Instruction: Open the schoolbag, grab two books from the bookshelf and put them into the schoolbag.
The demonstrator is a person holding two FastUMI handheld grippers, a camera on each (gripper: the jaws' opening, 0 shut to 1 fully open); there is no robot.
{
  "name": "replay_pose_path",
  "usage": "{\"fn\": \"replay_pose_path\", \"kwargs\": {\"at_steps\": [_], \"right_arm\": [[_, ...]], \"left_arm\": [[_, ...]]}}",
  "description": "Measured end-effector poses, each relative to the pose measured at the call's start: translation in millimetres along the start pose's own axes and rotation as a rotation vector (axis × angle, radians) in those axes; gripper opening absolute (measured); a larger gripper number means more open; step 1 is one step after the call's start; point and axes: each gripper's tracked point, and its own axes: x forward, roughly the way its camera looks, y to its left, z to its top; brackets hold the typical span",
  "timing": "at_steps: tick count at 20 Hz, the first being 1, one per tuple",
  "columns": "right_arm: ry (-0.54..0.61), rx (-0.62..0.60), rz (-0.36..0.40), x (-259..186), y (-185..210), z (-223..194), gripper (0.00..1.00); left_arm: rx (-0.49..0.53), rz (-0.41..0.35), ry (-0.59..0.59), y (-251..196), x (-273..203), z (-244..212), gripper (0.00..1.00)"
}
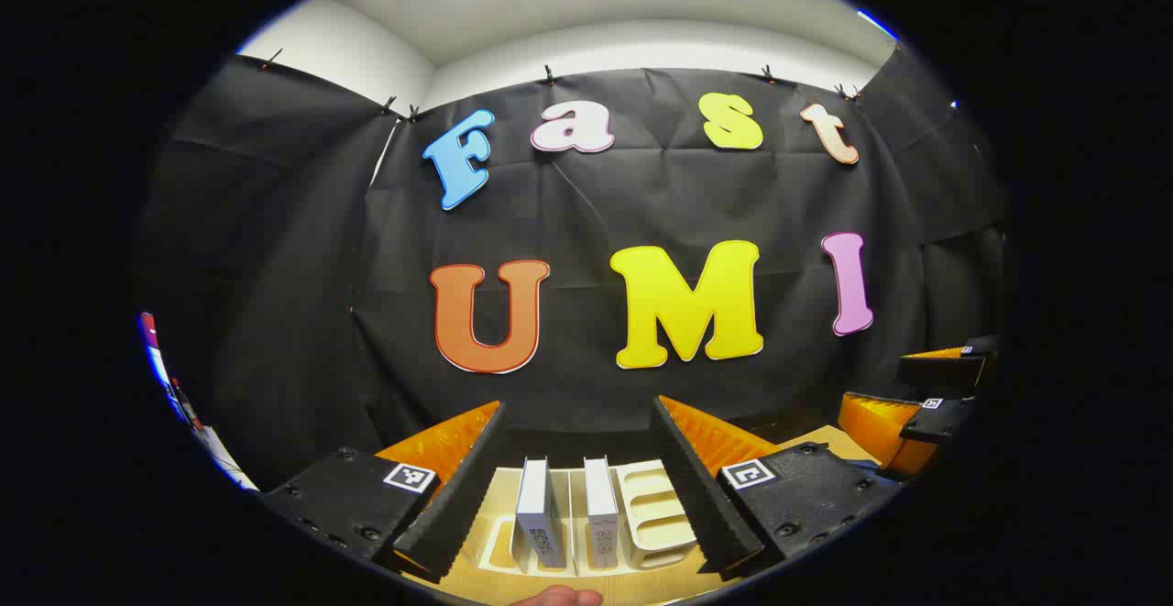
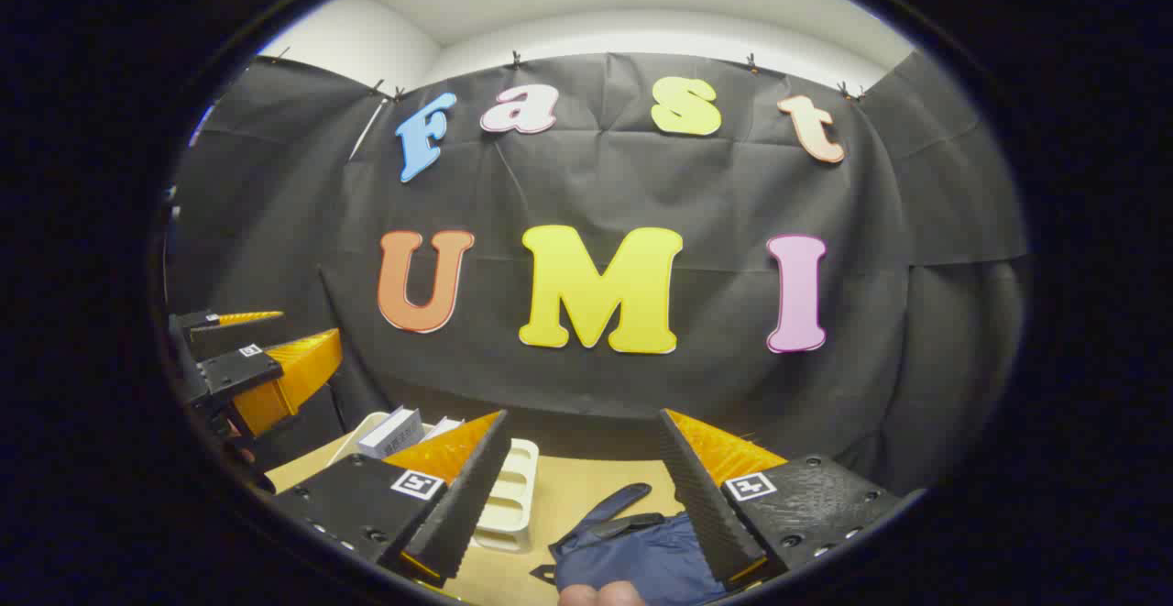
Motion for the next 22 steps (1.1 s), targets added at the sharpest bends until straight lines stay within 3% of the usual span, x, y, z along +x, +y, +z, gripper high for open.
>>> {"fn": "replay_pose_path", "kwargs": {"at_steps": [22], "right_arm": [[0.145, -0.046, -0.039, -5.2, -11.4, -44.3, 0.98]], "left_arm": [[-0.076, 0.005, 0.059, 6.0, 4.8, -26.9, 0.98]]}}
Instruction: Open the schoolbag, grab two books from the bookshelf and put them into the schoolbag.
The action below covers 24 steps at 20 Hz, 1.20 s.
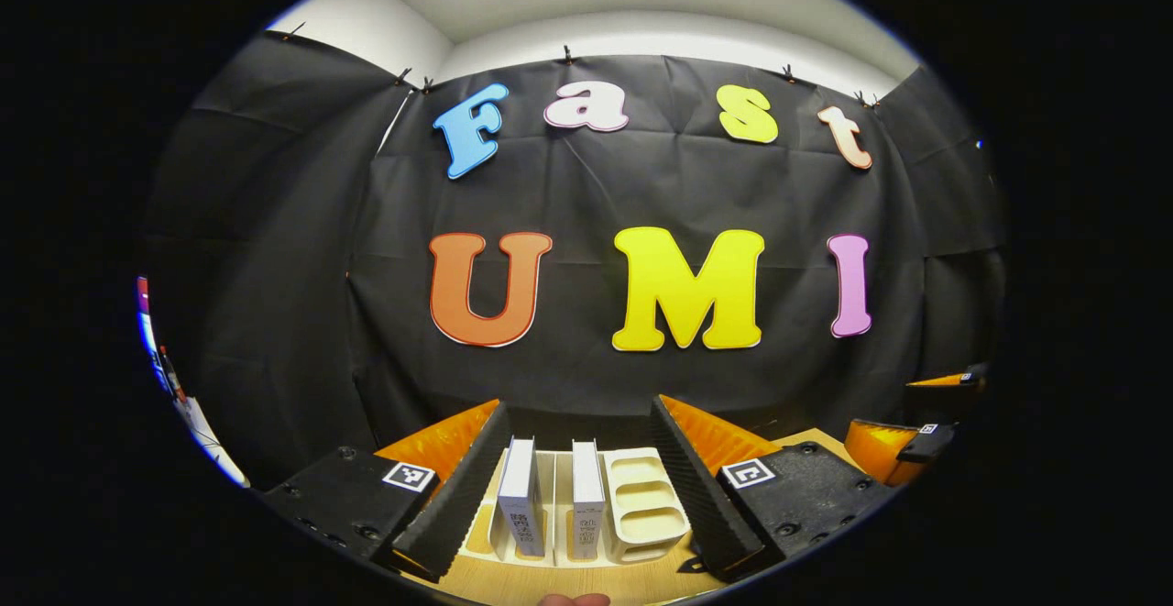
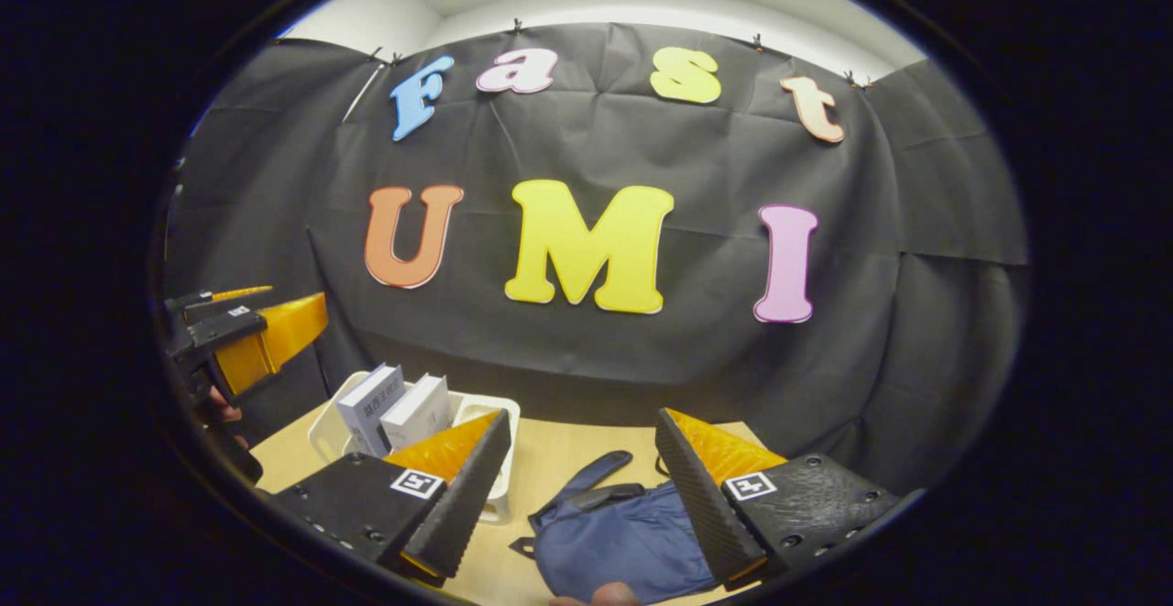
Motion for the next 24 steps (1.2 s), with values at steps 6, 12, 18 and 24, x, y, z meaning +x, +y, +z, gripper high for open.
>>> {"fn": "replay_pose_path", "kwargs": {"at_steps": [6, 12, 18, 24], "right_arm": [[0.23, -0.03, 0.032, 5.1, 5.2, -76.7, 0.96], [0.57, -0.098, 0.101, 7.1, 21.2, -203.0, 0.96], [0.809, -0.2, 0.074, 12.6, 17.6, -293.1, 0.99], [0.91, -0.268, 0.011, 27.3, 19.4, -335.1, 0.99]], "left_arm": [[0.023, -0.004, -0.02, 0.8, -1.5, 1.6, 0.98], [0.022, -0.003, -0.017, 7.5, -3.0, -2.4, 0.98], [0.021, 0.019, -0.006, 18.4, -6.8, -9.8, 0.98], [0.027, 0.051, 0.012, 33.9, -7.2, -16.6, 0.98]]}}
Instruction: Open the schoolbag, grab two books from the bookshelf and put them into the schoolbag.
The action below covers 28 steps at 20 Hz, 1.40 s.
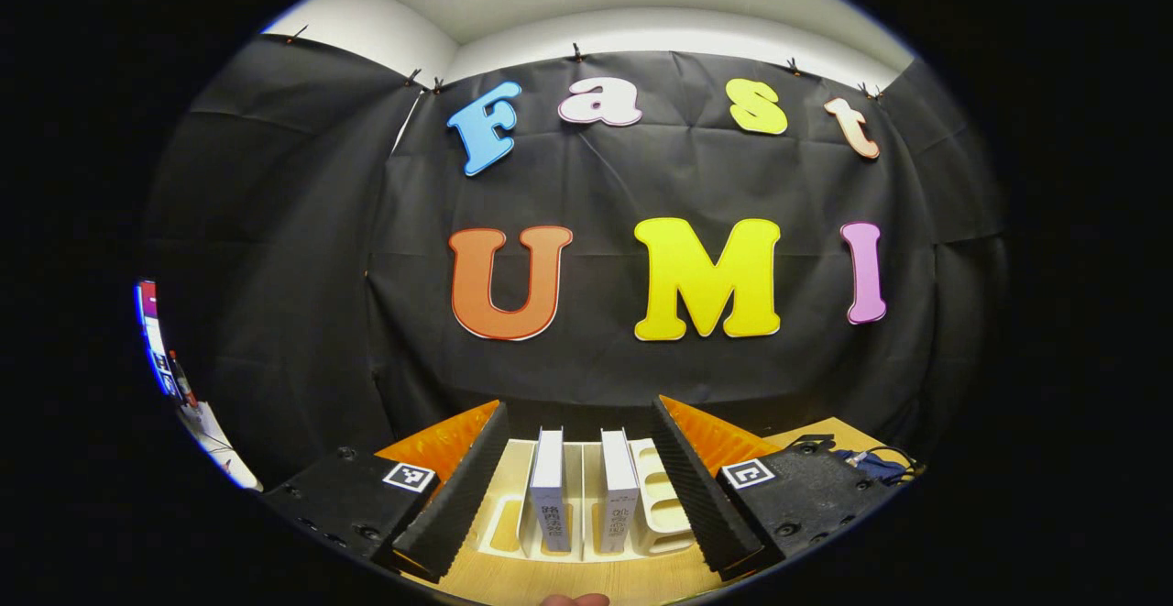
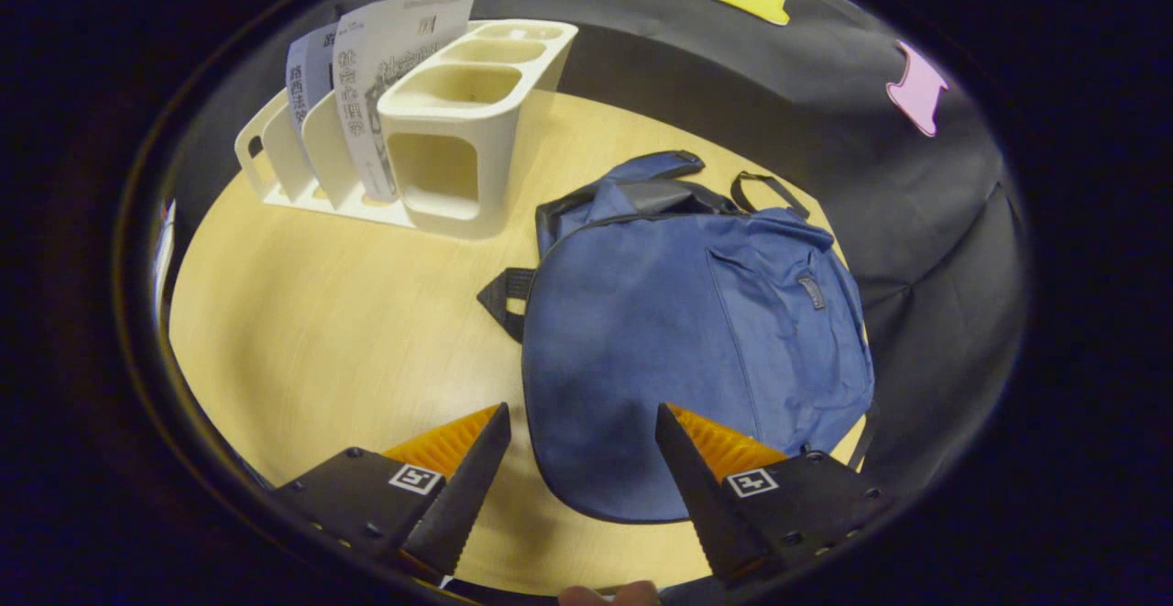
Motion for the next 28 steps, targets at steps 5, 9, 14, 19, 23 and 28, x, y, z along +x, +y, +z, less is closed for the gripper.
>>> {"fn": "replay_pose_path", "kwargs": {"at_steps": [5, 9, 14, 19, 23, 28], "right_arm": [[0.059, -0.021, -0.082, 24.4, -4.0, -11.4, 0.99], [0.037, -0.019, -0.115, 22.1, -11.4, -2.9, 0.96], [-0.002, 0.078, -0.087, 7.2, -23.8, 7.4, 0.92], [-0.031, 0.098, -0.11, 0.2, -33.1, 13.0, 0.42], [-0.031, 0.133, -0.195, 3.4, -59.4, 15.5, 0.09], [0.01, 0.18, -0.157, 16.7, -58.0, 8.9, 0.38]], "left_arm": [[0.01, 0.022, 0.014, 9.7, 1.6, -4.8, 0.98], [0.008, 0.017, 0.027, 6.5, 5.2, -7.9, 0.98], [-0.003, -0.002, 0.031, -1.6, 9.4, -10.3, 0.98], [-0.006, -0.02, 0.031, -9.1, 13.2, -9.8, 0.98], [-0.009, -0.026, 0.034, -10.6, 12.5, -10.6, 0.97], [-0.008, -0.029, 0.041, -10.7, 12.0, -12.8, 0.98]]}}
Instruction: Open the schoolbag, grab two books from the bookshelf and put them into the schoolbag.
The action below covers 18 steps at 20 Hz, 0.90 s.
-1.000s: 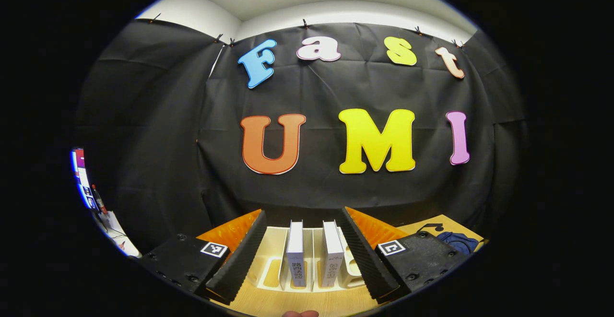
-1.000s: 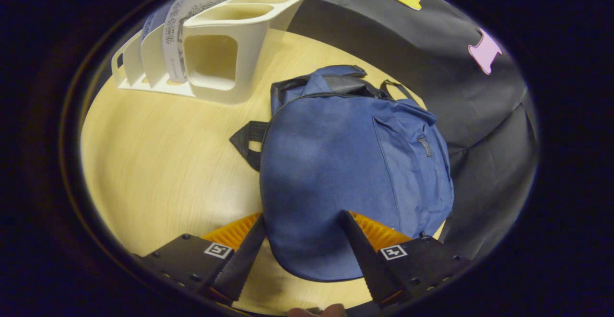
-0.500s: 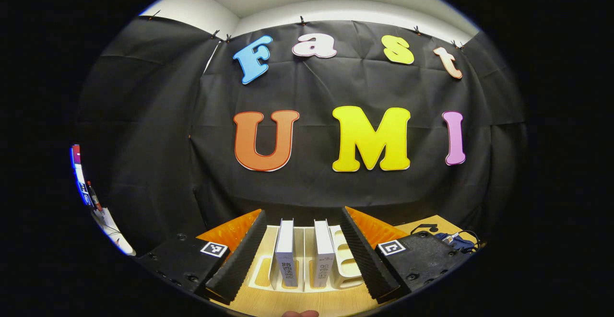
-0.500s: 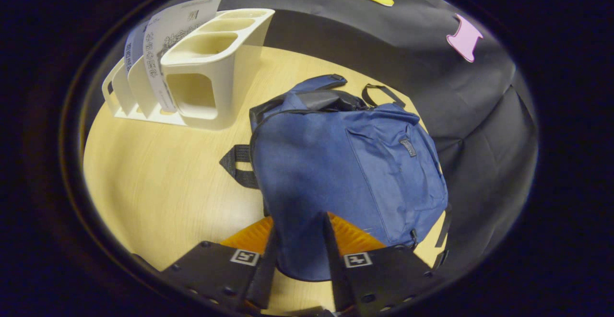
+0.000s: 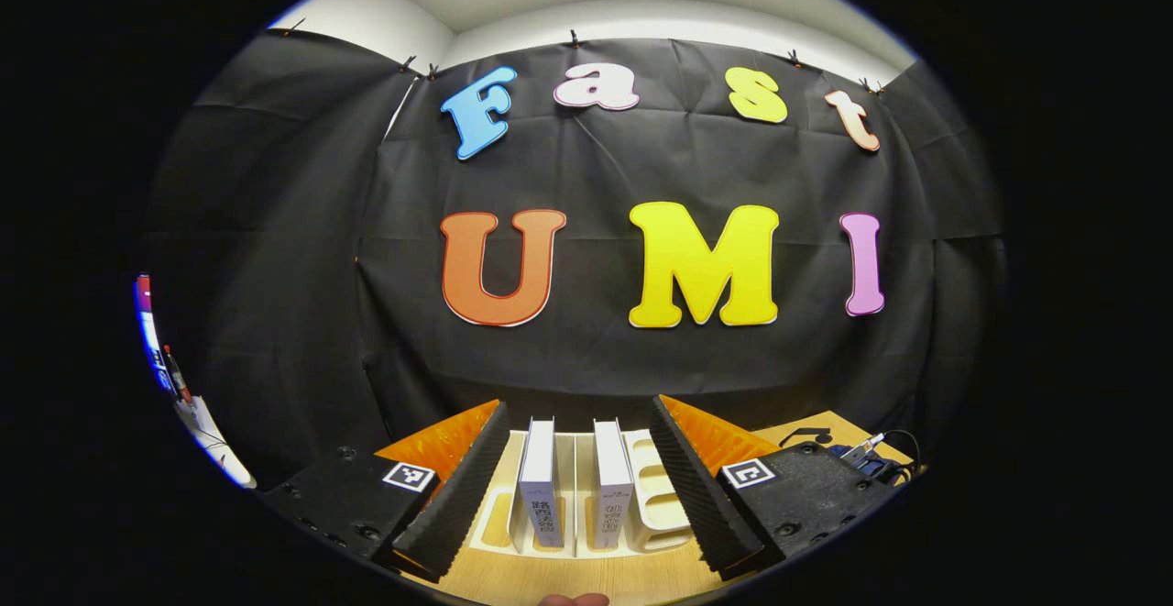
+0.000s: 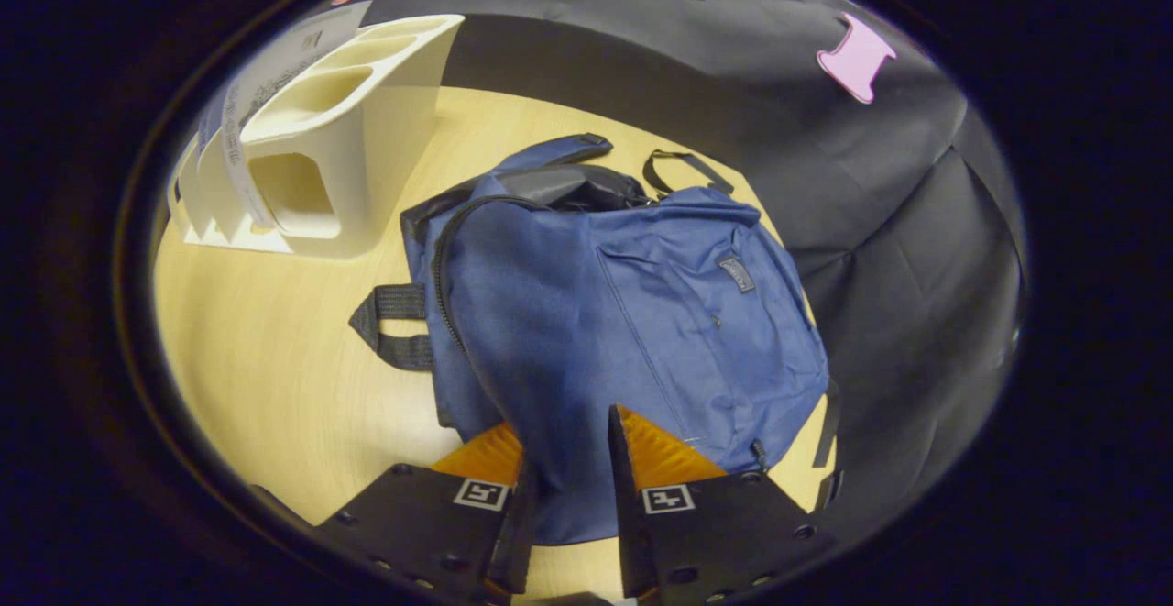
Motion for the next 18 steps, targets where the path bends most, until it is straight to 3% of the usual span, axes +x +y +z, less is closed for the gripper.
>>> {"fn": "replay_pose_path", "kwargs": {"at_steps": [1, 2, 4, 6, 11, 14, 18], "right_arm": [[0.007, 0.009, 0.029, 4.8, 2.2, -1.0, 0.48], [0.014, 0.036, 0.051, 0.9, 2.6, -0.8, 0.29], [0.032, 0.047, 0.096, -4.5, 7.0, 0.3, 0.1], [0.038, 0.044, 0.136, -8.7, 5.3, 3.4, 0.01], [-0.041, 0.103, 0.215, -56.4, -24.4, 40.3, 0.01], [-0.094, 0.114, 0.217, -85.2, -63.0, 65.5, 0.01], [-0.117, 0.097, 0.206, -102.2, -125.0, 87.1, 0.01]], "left_arm": [[0.001, 0.001, 0.0, -0.1, 0.5, -0.5, 0.98], [0.002, -0.001, 0.002, 0.2, 2.1, -0.6, 0.98], [0.001, -0.002, 0.004, 0.8, 2.3, -1.3, 0.98], [-0.004, -0.007, 0.009, -2.2, 3.5, -3.3, 0.98], [-0.038, -0.037, 0.056, -10.1, 11.6, -12.3, 0.98], [-0.086, -0.062, 0.094, -18.0, 19.7, -15.7, 0.98], [-0.043, -0.077, 0.08, -18.0, 37.5, -6.8, 0.98]]}}
